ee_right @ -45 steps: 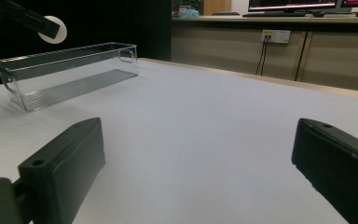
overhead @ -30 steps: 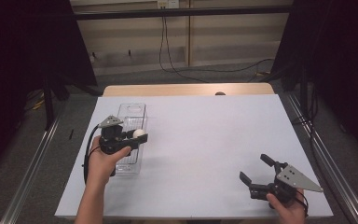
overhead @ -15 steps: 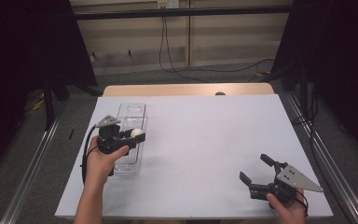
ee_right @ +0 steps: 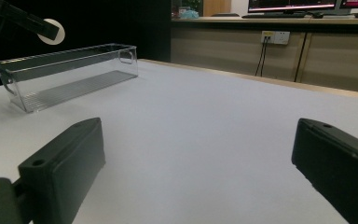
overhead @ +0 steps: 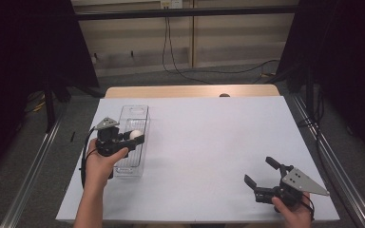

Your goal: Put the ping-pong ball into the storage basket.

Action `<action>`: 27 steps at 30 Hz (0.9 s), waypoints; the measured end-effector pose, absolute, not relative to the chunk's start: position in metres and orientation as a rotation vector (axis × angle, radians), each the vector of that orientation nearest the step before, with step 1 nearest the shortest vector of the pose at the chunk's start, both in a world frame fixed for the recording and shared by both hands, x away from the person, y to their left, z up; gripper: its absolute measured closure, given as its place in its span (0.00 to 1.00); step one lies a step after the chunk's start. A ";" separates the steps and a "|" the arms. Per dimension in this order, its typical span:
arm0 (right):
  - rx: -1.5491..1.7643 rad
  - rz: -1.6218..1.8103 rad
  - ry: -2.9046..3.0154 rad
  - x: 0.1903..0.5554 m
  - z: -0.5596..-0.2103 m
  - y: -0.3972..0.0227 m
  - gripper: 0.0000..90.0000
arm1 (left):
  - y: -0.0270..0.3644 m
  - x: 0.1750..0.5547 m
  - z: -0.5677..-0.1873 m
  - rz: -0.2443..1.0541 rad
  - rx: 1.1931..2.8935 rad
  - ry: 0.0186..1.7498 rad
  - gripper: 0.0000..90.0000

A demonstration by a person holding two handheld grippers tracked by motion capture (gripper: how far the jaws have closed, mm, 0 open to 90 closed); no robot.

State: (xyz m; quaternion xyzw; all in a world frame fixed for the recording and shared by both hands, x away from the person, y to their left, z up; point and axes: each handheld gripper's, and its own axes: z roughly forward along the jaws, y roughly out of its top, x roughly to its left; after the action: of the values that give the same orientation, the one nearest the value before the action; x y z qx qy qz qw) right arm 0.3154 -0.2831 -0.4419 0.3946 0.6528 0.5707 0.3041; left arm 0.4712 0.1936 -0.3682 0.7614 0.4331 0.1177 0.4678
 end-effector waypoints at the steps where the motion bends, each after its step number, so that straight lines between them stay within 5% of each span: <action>1: 1.049 1.512 1.730 0.315 -0.442 -0.283 0.03 | 0.194 0.472 -0.369 0.294 1.863 1.066 0.57; 27: 1.051 1.514 1.724 0.315 -0.442 -0.283 0.03 | 0.201 0.477 -0.378 0.352 1.873 1.104 0.57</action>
State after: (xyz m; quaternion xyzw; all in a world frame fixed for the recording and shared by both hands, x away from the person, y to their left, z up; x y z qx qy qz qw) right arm 0.3155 -0.2832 -0.4417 0.3966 0.6508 0.5717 0.3039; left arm 0.4765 0.2012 -0.3782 0.7583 0.4470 0.1425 0.4526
